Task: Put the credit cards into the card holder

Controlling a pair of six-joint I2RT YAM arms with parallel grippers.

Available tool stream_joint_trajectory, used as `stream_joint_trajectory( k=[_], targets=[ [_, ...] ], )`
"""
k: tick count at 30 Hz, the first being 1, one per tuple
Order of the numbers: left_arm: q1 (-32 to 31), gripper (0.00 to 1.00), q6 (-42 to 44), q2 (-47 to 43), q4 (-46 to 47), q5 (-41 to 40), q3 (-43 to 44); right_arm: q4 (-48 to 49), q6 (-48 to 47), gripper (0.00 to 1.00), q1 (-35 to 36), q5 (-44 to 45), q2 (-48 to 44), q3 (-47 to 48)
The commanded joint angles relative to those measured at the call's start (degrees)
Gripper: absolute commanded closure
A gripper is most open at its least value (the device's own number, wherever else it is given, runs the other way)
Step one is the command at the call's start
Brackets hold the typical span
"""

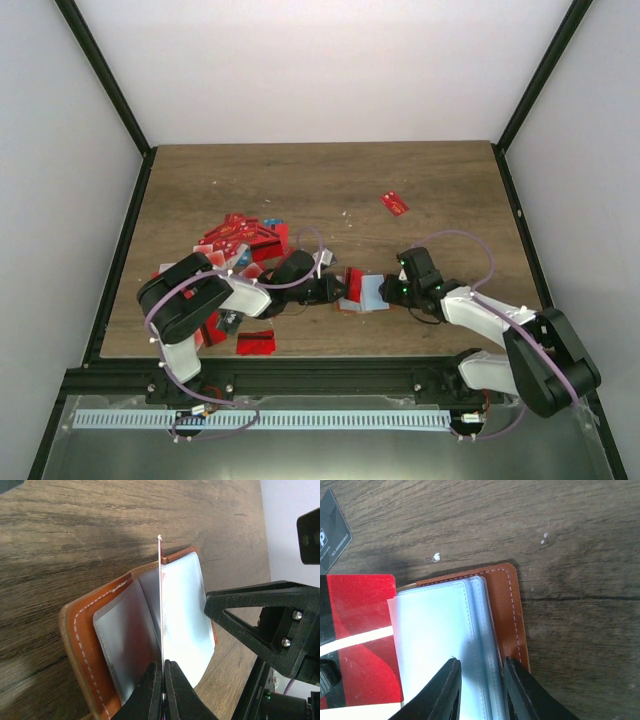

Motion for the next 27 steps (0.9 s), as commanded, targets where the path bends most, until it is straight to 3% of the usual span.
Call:
stream_joint_trajectory(
  k=[1, 27],
  targets=[
    [-0.4, 0.96, -0.8, -2.1, -6.3, 0.1, 1.4, -1.9, 1.4, 0.74, -0.3, -2.5, -1.3, -2.2],
    [-0.6, 0.96, -7.2, -1.4, -3.8, 4.7, 1.0, 0.9, 9.5, 0.78, 0.8, -7.1, -6.2, -8.5]
  ],
)
